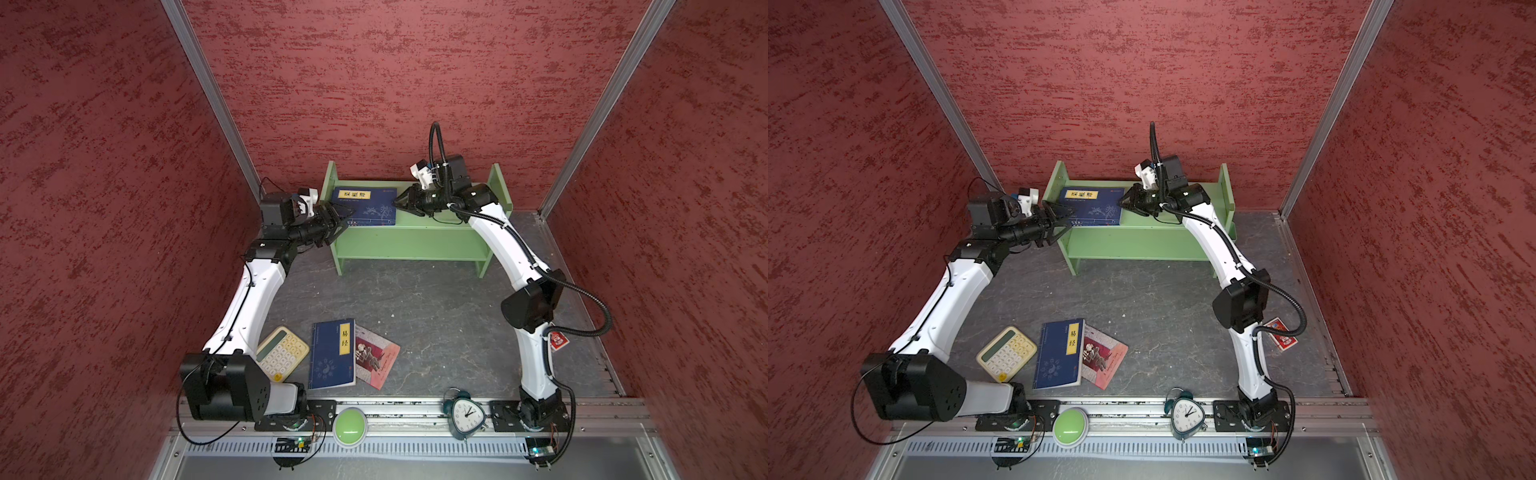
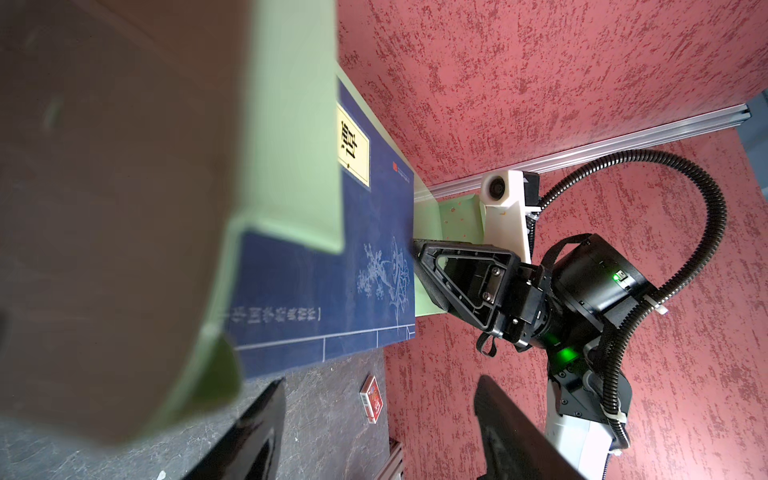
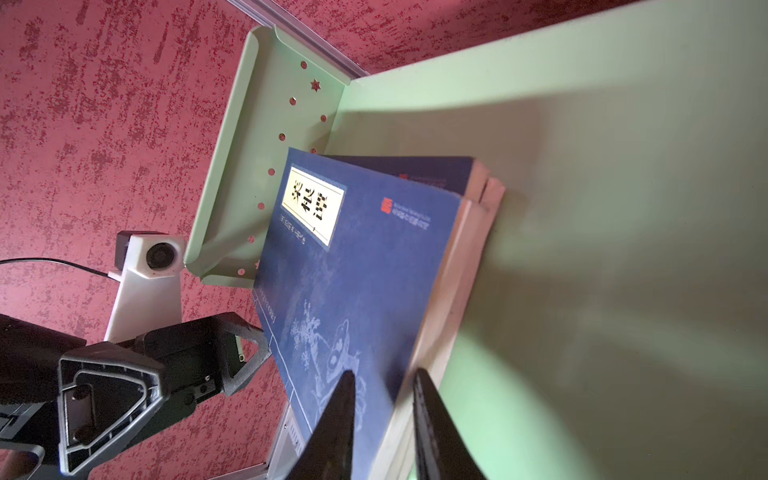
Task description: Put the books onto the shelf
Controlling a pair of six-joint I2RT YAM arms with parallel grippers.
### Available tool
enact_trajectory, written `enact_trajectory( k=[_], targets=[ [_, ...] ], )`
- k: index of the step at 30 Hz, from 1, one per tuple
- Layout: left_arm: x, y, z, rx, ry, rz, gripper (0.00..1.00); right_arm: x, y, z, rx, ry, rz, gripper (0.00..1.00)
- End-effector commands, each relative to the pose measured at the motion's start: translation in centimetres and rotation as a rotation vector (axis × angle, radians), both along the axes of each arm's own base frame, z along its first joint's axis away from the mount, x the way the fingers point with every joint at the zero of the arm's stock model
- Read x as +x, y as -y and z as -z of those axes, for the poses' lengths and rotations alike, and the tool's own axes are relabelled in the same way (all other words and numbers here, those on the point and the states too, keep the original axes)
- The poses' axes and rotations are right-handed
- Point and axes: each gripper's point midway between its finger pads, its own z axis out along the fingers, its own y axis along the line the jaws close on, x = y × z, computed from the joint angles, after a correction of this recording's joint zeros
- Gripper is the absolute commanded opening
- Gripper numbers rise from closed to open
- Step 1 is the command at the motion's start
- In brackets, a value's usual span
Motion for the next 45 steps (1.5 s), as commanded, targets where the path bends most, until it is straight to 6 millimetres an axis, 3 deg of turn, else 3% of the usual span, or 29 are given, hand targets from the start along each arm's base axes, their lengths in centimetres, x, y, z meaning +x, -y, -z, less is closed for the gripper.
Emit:
enact_trajectory(
  k=[1, 18, 28, 35, 40, 45],
  targets=[
    [-0.1, 0.7, -0.5, -0.004, 0.030, 0.031, 0.72, 0.1, -0.9, -1.0, 0.029, 0.034, -0.025, 0.25],
    [0.8, 0.9, -0.8, -0.011, 0.035, 0.028, 0.72, 0.8, -1.4, -1.3, 0.054, 0.039, -0.028, 0.20],
    [1.0, -0.3, -1.0, -0.024, 0.034, 0.004, 0.73, 0.9, -1.4, -1.7, 0.062, 0.050, -0.026, 0.20],
    [0.4, 0.0, -1.0, -0.042, 0.017, 0.019, 0.73, 0.9, -1.3, -1.7, 0.056, 0.052, -0.018, 0.25],
    [-1.7, 0.6, -1.3, -0.078, -0.034, 0.060, 0.73, 1.0, 0.5, -2.7, -0.021, 0.100, 0.059, 0.38],
    [-6.3, 0.4, -1.9, -0.035, -0.053, 0.123, 0.77, -0.3, 4.2, -6.1, -0.139, 0.218, 0.178, 0.43]
  ],
)
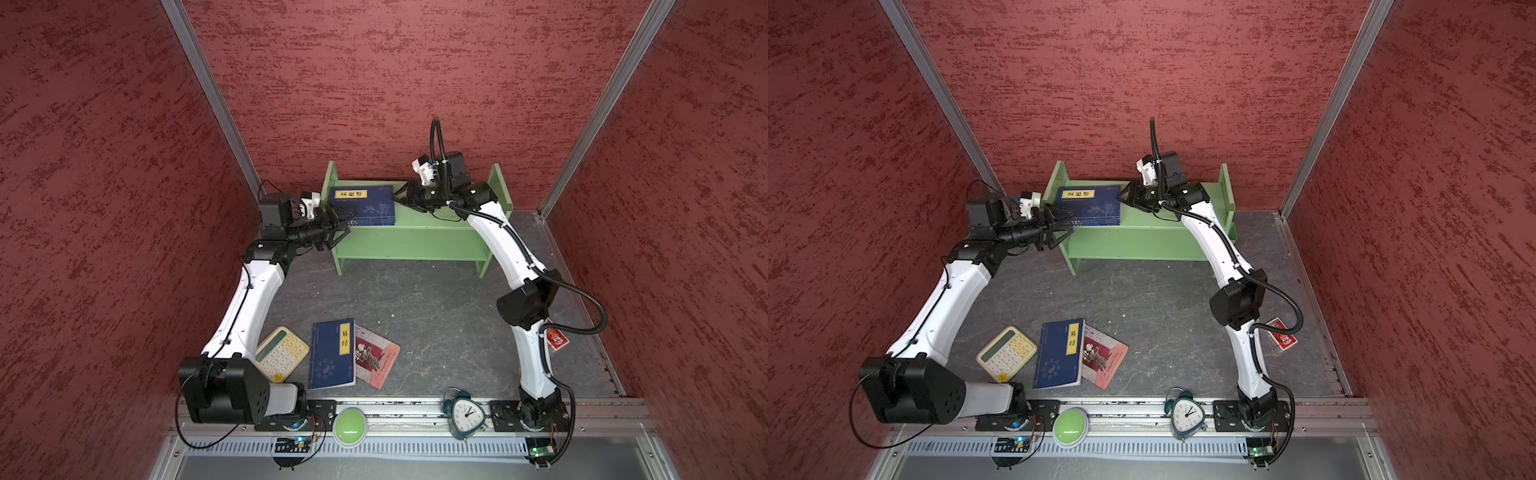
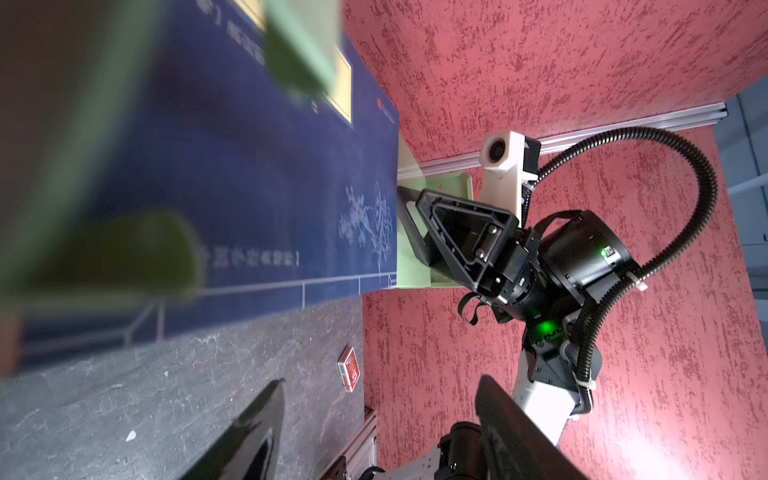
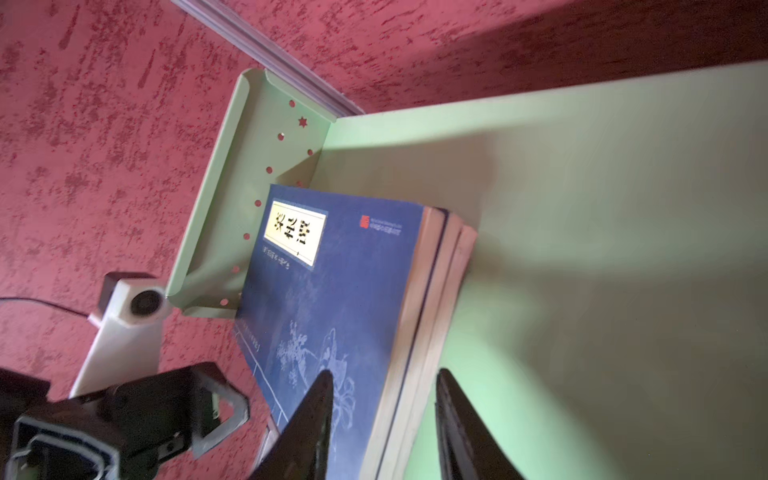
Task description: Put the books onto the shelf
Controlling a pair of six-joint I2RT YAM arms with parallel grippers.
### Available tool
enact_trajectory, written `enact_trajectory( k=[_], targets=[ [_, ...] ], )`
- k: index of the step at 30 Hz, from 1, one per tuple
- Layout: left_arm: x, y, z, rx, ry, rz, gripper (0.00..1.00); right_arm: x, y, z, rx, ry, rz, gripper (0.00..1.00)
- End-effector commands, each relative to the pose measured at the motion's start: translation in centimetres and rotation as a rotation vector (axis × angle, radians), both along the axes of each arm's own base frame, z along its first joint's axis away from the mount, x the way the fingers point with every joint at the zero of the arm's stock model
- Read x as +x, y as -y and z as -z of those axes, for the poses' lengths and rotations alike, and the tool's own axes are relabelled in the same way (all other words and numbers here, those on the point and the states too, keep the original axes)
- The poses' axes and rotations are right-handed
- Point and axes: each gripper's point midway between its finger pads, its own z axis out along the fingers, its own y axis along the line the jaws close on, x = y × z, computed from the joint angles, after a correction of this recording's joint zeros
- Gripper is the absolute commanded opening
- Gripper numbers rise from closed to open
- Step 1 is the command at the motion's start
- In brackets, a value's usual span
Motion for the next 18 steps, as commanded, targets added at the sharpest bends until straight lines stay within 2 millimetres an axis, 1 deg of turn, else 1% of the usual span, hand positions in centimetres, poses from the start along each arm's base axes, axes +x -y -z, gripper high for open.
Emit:
enact_trajectory(
  k=[1, 3, 5, 7, 8, 10, 11, 12, 13, 15, 16, 17, 18],
  targets=[
    [-4.7, -0.2, -1.0, 0.043, 0.017, 0.064, 0.79, -2.3, 3.9, -6.3, -0.090, 0.171, 0.106, 0.44],
    [-6.7, -0.6, 0.0, 0.086, 0.005, 0.076, 0.84, -3.9, 5.5, -7.8, -0.119, 0.212, 0.132, 0.46],
    [-8.7, -1.2, 1.4, 0.139, -0.022, 0.077, 0.87, -5.7, 6.5, -8.3, -0.128, 0.224, 0.135, 0.48],
    [-10.2, -1.8, 3.5, 0.198, -0.063, 0.068, 0.89, -8.4, 7.0, -8.8, -0.107, 0.237, 0.111, 0.50],
    [-10.8, -2.4, 5.0, 0.243, -0.095, 0.049, 0.90, -9.9, 7.0, -8.3, -0.093, 0.232, 0.086, 0.50],
    [-11.5, -3.5, 7.9, 0.321, -0.161, 0.014, 0.92, -12.8, 6.8, -7.0, -0.064, 0.219, 0.050, 0.54],
    [-11.8, -4.1, 9.7, 0.362, -0.199, -0.001, 0.93, -14.5, 6.5, -6.1, -0.045, 0.208, 0.027, 0.54],
    [-12.3, -4.5, 11.6, 0.397, -0.244, -0.008, 0.94, -16.6, 6.6, -5.8, -0.019, 0.212, 0.008, 0.55],
    [-12.6, -4.8, 13.1, 0.418, -0.276, -0.006, 0.96, -18.0, 6.3, -4.7, -0.008, 0.196, -0.012, 0.56],
    [-13.5, -5.4, 16.7, 0.459, -0.373, 0.003, 0.99, -21.3, 5.3, -2.1, 0.020, 0.158, -0.062, 0.57],
    [-13.9, -5.5, 18.1, 0.466, -0.415, 0.004, 1.00, -22.5, 4.9, -0.8, 0.030, 0.136, -0.081, 0.58],
    [-14.2, -5.6, 19.5, 0.469, -0.450, 0.010, 0.99, -24.0, 4.0, 1.1, 0.037, 0.103, -0.113, 0.59],
    [-14.4, -5.9, 20.7, 0.482, -0.483, 0.000, 0.99, -25.2, 3.2, 2.8, 0.041, 0.071, -0.141, 0.59]
  ],
)
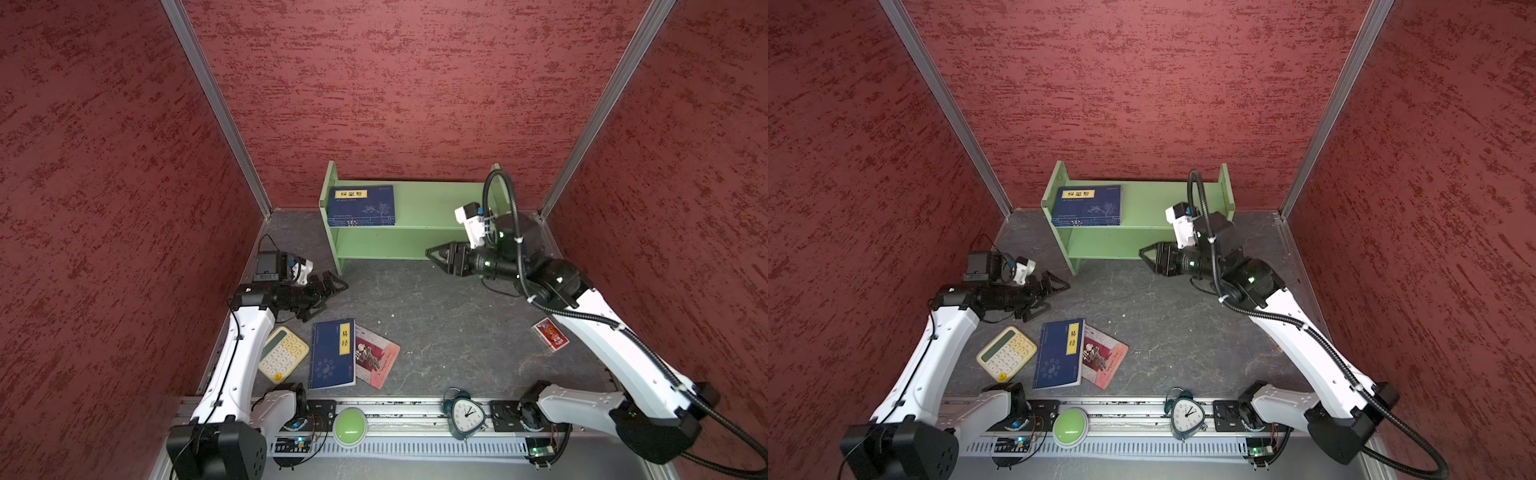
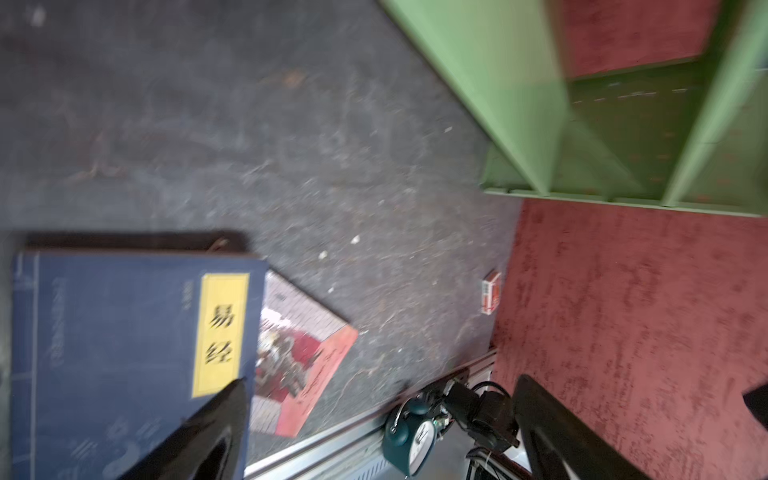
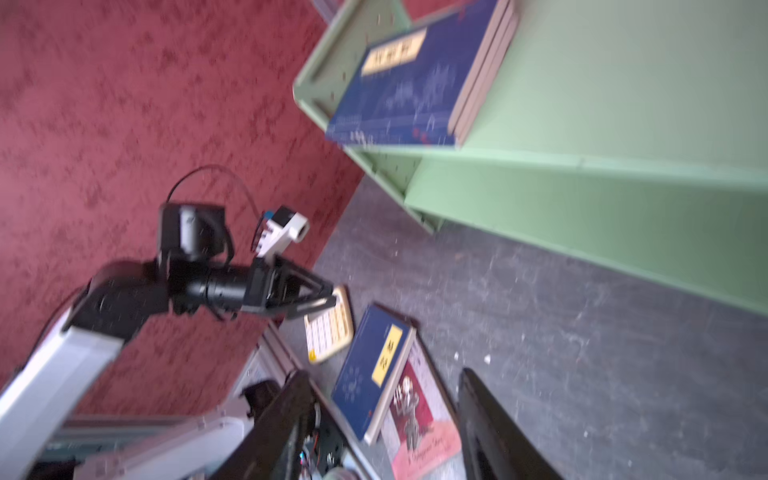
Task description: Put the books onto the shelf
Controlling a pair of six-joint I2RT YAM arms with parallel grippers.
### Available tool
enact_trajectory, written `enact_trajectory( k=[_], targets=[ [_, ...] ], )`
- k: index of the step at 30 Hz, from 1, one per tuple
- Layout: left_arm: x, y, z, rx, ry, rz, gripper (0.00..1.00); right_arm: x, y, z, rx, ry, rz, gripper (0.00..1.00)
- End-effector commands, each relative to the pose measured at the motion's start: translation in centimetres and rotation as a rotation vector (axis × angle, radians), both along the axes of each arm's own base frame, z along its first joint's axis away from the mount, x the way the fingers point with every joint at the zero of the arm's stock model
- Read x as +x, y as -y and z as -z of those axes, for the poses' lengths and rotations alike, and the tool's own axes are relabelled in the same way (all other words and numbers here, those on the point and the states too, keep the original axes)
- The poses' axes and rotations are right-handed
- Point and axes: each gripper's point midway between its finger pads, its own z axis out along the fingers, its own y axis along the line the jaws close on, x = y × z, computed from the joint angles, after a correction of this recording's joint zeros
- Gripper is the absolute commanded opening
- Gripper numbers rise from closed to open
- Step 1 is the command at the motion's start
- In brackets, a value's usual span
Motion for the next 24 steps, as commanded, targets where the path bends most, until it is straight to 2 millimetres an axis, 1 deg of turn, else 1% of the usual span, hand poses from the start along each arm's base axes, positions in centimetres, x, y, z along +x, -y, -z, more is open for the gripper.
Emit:
enact_trajectory(
  k=[1, 2, 3, 5, 7, 10, 12, 14, 16, 20, 24],
  targets=[
    [-1.3, -1.6, 3.9, 0.106, -0.082, -0.014, 0.99, -2.2, -3.1, 4.5, 0.038, -0.087, -0.069, 0.60],
    [-1.2, -1.8, 4.4, 0.118, -0.083, -0.029, 0.99, -3.3, -4.0, 6.1, 0.034, -0.113, -0.094, 0.60],
    [-0.9, -2.1, 4.5, 0.133, -0.079, -0.037, 0.99, -4.3, -5.0, 7.3, 0.041, -0.135, -0.120, 0.62],
    [-0.3, -2.5, 4.7, 0.185, -0.062, -0.032, 0.99, -5.5, -6.6, 9.4, 0.068, -0.171, -0.149, 0.63],
    [0.1, -3.7, 4.9, 0.266, -0.066, -0.035, 0.99, -6.2, -8.0, 11.3, 0.085, -0.207, -0.164, 0.64],
    [0.1, -5.3, 5.5, 0.356, -0.104, -0.069, 0.99, -6.9, -10.3, 14.0, 0.068, -0.264, -0.201, 0.65],
    [0.1, -5.8, 6.0, 0.384, -0.125, -0.082, 0.99, -7.0, -11.6, 15.0, 0.035, -0.276, -0.217, 0.65],
    [0.2, -5.7, 6.5, 0.398, -0.141, -0.077, 0.99, -7.0, -12.8, 15.8, 0.035, -0.294, -0.231, 0.65],
    [0.1, -5.7, 7.1, 0.394, -0.170, -0.083, 0.99, -7.0, -13.8, 17.4, 0.013, -0.339, -0.238, 0.65],
    [0.1, -5.4, 8.3, 0.377, -0.223, -0.074, 0.99, -7.2, -15.3, 19.7, -0.029, -0.391, -0.247, 0.65],
    [0.1, -5.5, 9.7, 0.379, -0.275, -0.073, 0.99, -7.0, -16.4, 21.1, -0.046, -0.429, -0.248, 0.65]
  ],
)
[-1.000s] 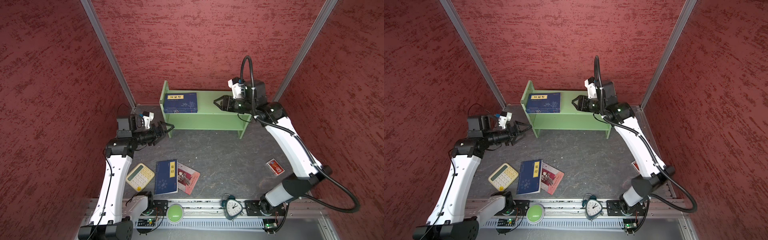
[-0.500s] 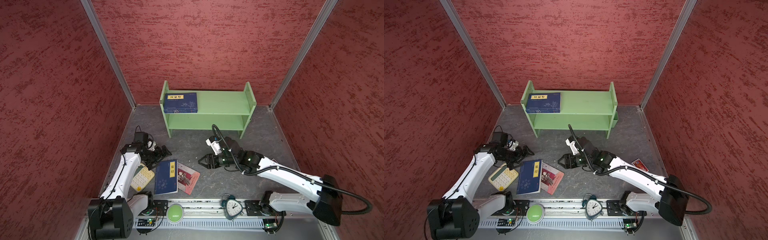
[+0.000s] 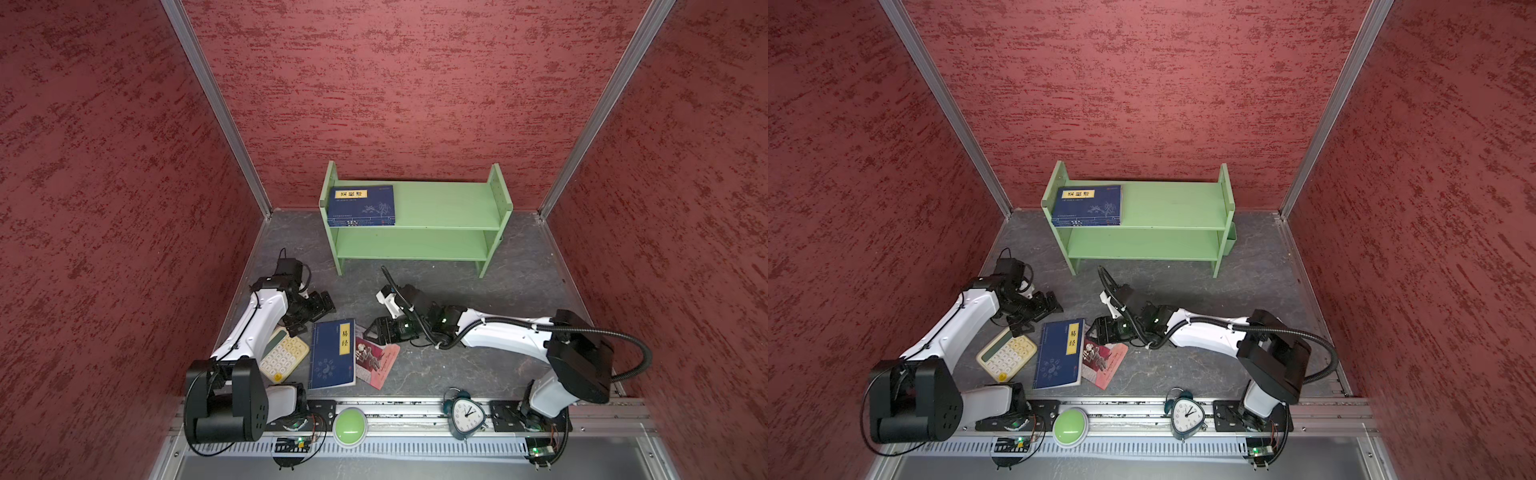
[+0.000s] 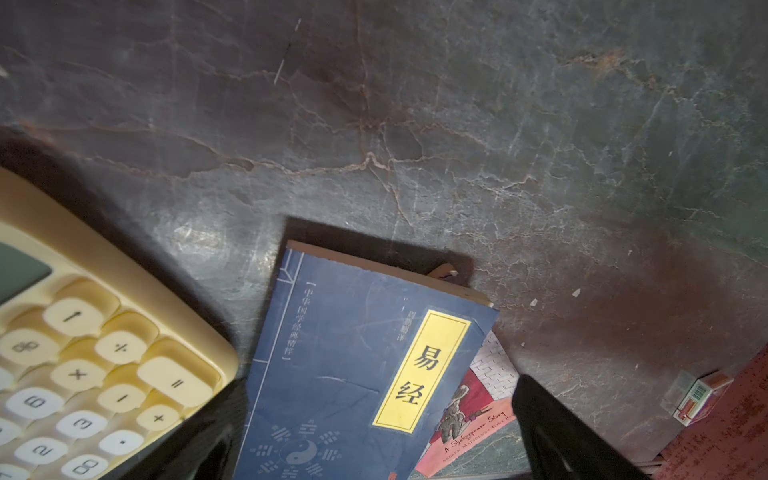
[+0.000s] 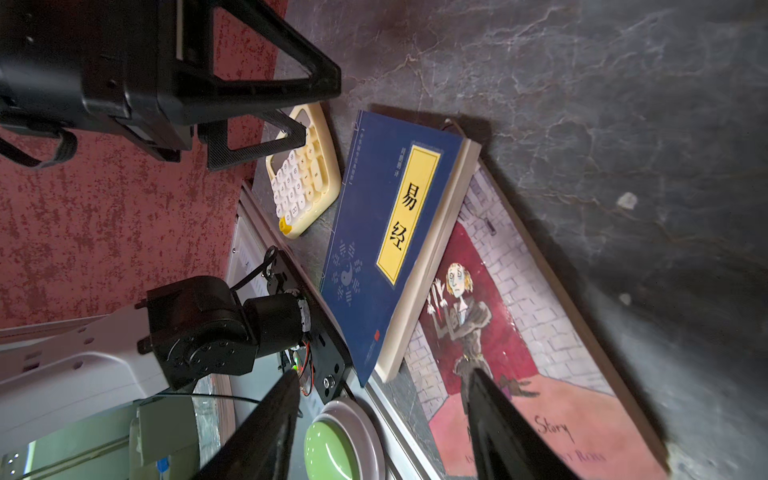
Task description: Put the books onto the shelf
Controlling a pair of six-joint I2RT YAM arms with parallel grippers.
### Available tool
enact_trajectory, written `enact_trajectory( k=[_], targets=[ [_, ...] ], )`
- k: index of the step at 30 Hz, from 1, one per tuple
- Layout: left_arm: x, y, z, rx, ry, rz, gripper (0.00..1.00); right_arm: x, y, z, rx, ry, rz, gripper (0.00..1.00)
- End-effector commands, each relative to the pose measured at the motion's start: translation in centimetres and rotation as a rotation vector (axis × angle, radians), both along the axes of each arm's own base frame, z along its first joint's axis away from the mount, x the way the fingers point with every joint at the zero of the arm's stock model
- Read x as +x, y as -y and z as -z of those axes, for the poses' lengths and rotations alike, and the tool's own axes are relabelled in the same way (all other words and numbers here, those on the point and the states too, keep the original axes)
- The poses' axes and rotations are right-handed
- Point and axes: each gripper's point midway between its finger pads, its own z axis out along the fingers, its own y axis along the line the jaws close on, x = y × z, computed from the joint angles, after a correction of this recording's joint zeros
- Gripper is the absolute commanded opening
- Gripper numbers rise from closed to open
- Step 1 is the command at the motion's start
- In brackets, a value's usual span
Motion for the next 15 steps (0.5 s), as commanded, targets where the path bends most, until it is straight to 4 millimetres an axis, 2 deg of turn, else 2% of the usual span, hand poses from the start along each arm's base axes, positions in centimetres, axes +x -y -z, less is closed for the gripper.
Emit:
enact_trajectory(
  k=[1, 4, 9, 15],
  targets=[
    [0.3, -0.2, 0.9, 0.016, -0.019, -0.012, 0.99, 0.2, -1.9, -0.8, 0.039, -0.018, -0.010, 0.65],
    [0.5, -0.1, 1.7, 0.009, -0.040, 0.001, 0.99, 0.3, -2.3, 0.5, -0.001, -0.046, -0.013, 0.64],
    [0.5, 0.4, 2.9, -0.016, -0.080, 0.006, 1.00, 0.1, -3.7, 1.4, -0.017, -0.085, -0.047, 0.64],
    [0.0, 0.2, 3.8, 0.029, -0.102, 0.030, 1.00, 0.1, -4.3, 3.3, -0.050, -0.127, -0.053, 0.64]
  ],
)
